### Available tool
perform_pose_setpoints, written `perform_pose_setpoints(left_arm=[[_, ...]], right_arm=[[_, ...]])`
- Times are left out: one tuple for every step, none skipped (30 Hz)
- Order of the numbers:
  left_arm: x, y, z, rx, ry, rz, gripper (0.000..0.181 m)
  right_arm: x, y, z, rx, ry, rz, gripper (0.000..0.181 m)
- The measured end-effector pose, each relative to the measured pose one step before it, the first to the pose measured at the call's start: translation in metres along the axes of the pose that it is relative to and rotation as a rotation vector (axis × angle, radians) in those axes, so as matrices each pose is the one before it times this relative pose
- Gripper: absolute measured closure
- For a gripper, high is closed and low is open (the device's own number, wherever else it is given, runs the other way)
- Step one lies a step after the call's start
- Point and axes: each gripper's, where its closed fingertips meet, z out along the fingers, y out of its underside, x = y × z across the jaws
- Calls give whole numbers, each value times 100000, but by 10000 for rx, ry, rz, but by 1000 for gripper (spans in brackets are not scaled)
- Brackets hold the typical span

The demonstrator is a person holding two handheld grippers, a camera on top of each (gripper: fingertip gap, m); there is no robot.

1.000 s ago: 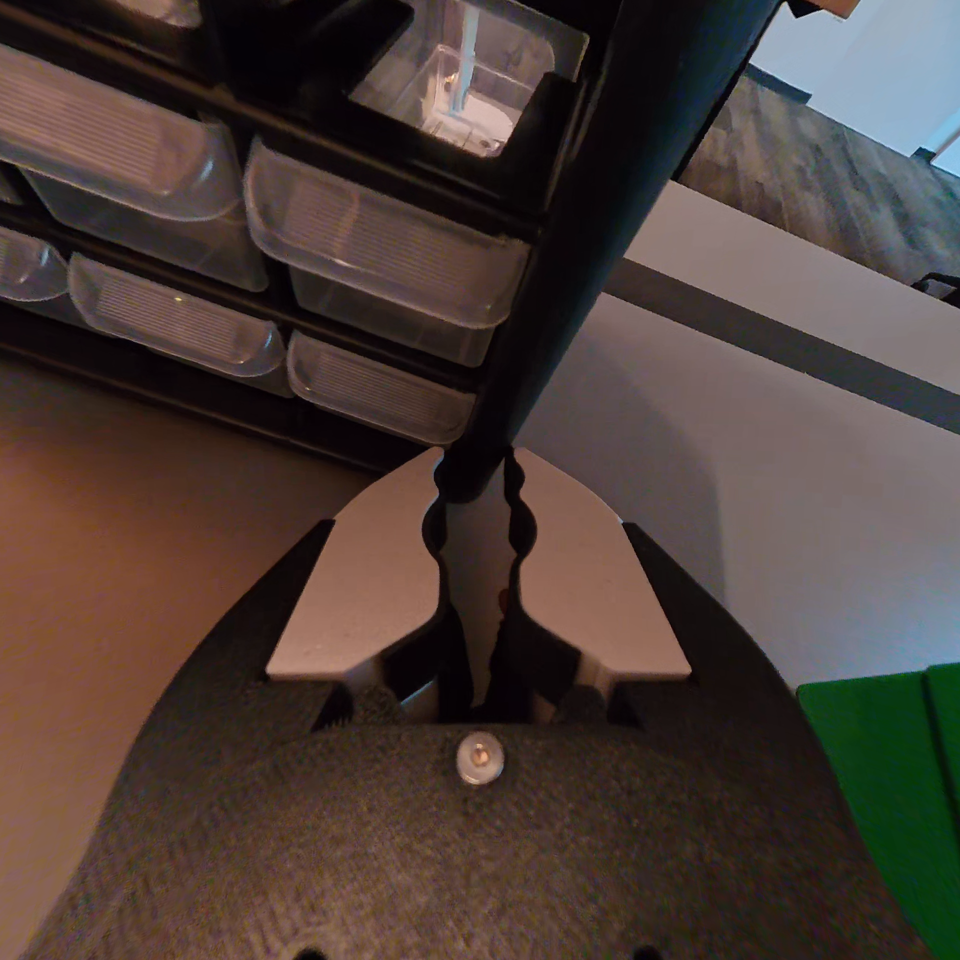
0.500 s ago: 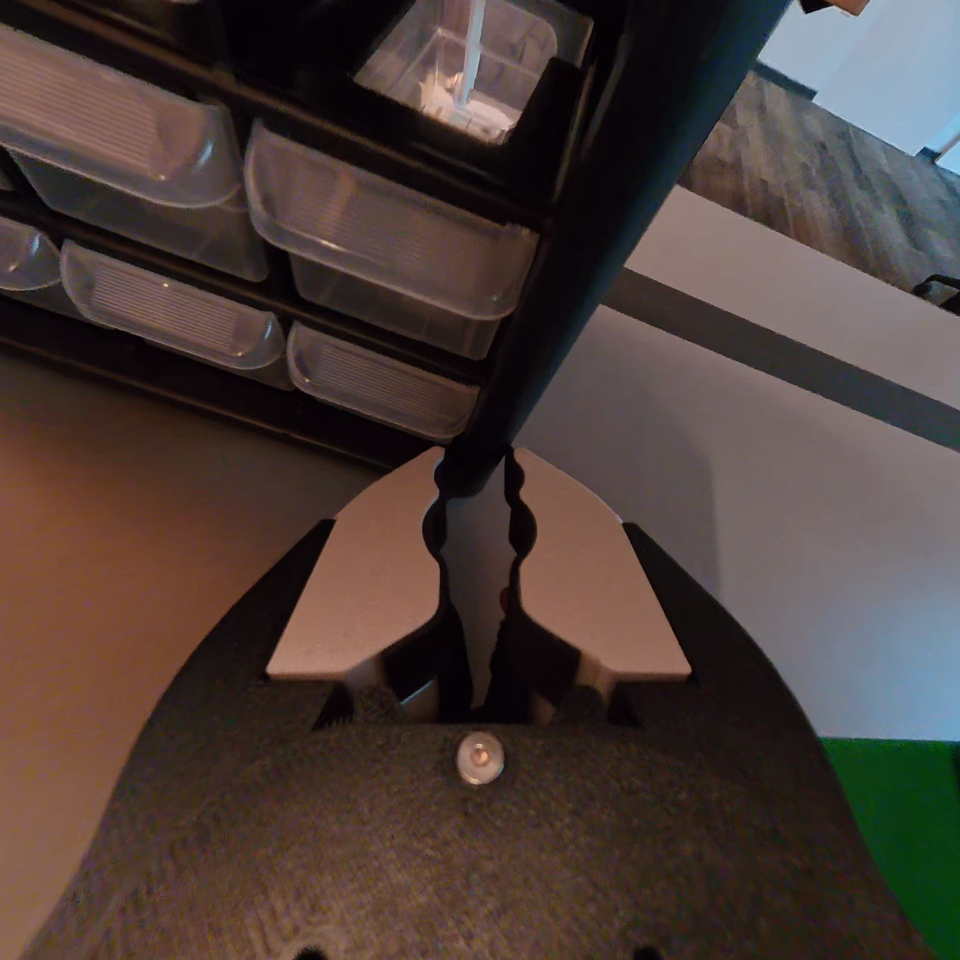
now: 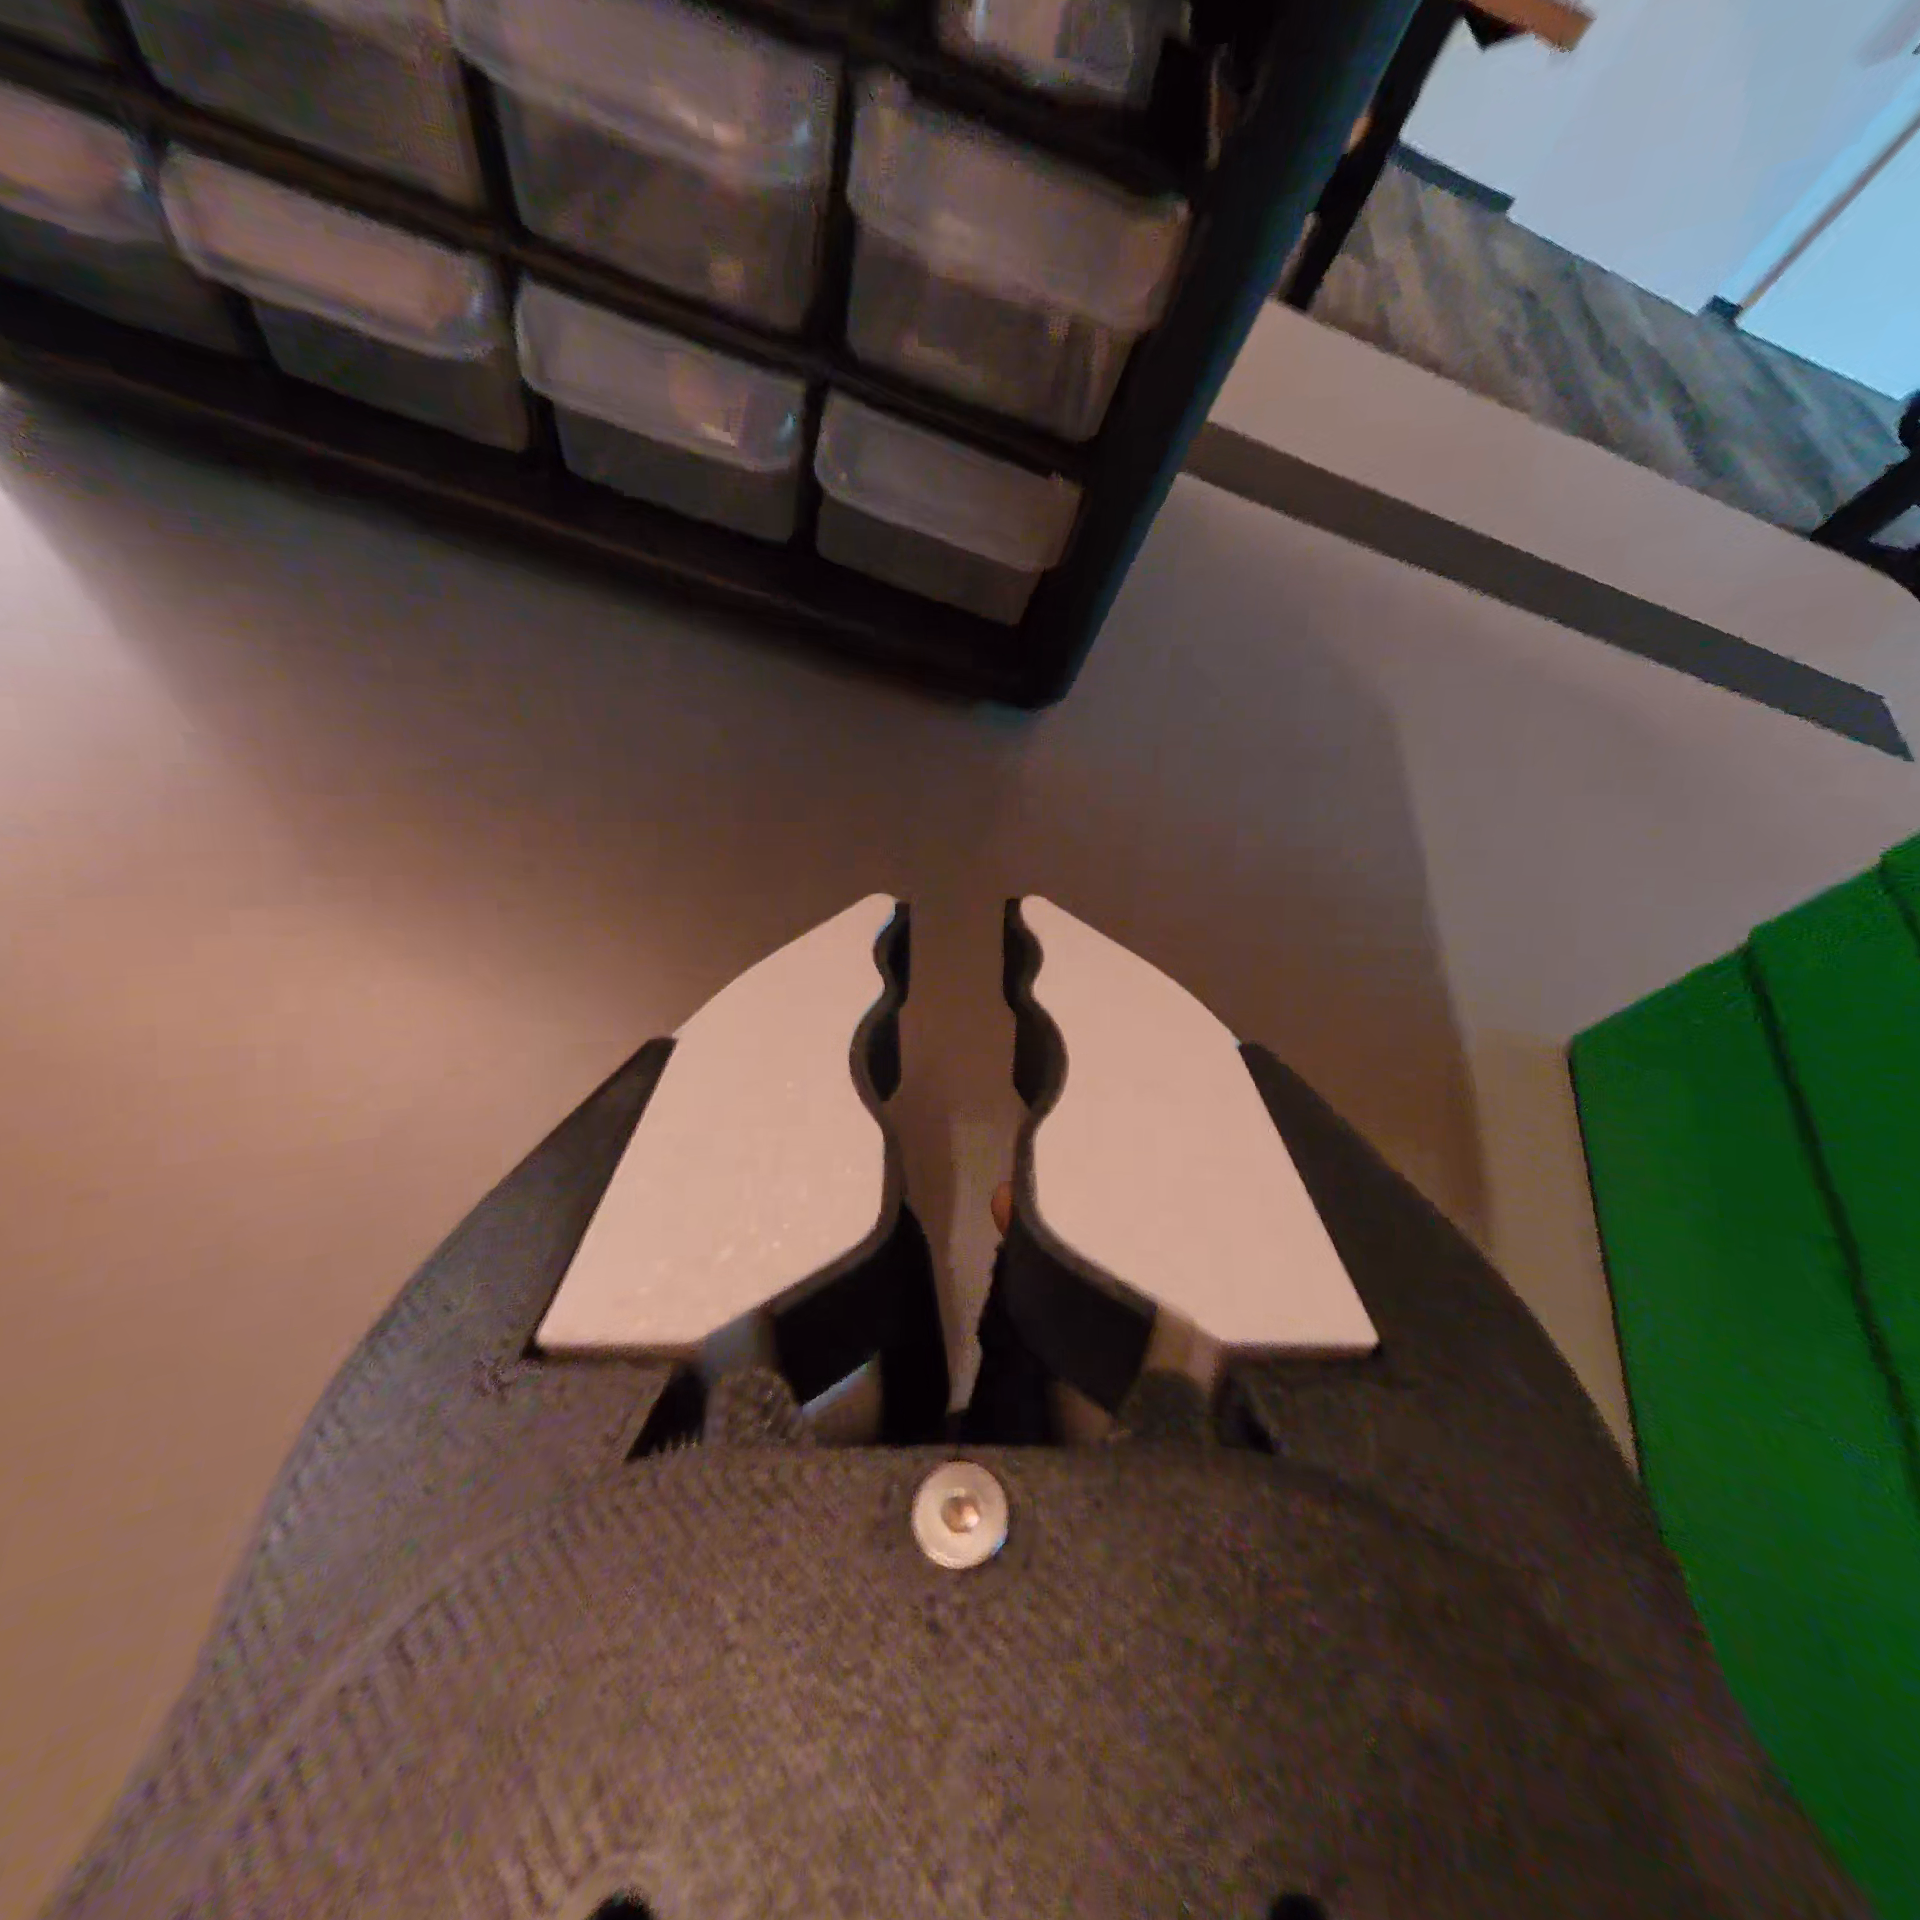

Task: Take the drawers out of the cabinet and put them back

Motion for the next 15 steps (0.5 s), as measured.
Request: perform_pose_setpoints(left_arm=[[478, 198, -144, -103, 188, 113, 164], [410, 295, -55, -193, 137, 98, 164], [560, 416, 38, -297, 261, 146, 163], [589, 276, 73, -208, 322, 202, 162], [404, 127, 68, -99, 236, 151, 162], [291, -5, -4, 0, 211, 60, 162], [105, -144, -129, 135, 121, -22, 163], [42, -275, -235, 255, 78, -47, 164], [78, -309, -269, 282, 112, -42, 165], [95, -294, -255, 266, 107, -26, 165], [82, -236, -207, 218, 69, -2, 165], [25, -174, -144, 158, 19, 7, 164], [-39, -114, -109, 106, -30, -12, 164], [-75, -80, -66, 69, -49, -17, 163], [-13, -52, -35, 39, -18, 3, 164]], right_arm=[[-154, 418, -189, -248, 99, -43, 163], [-242, 402, -276, -215, 22, 41, 162], [-342, 456, -423, -201, -85, 142, 160], [-451, 492, -674, -142, -161, 244, 156], [-748, 379, -1081, 67, -324, 305, 152], [-1111, 179, -1579, 347, -482, 256, 147], [-1239, 122, -1954, 464, -469, 46, 142], [-1173, 103, -2189, 450, -391, -185, 135], [-799, -9, -2308, 454, -220, -237, 126], [-208, -128, -2366, 409, -23, -241, 117], [493, -213, -2339, 373, 189, -191, 111], [1269, -191, -2275, 355, 424, -101, 109], [2018, -62, -2072, 314, 637, -6, 110], [2609, 101, -1699, 279, 785, 89, 111], [2996, -117, -977, 337, 835, 115, 118]])
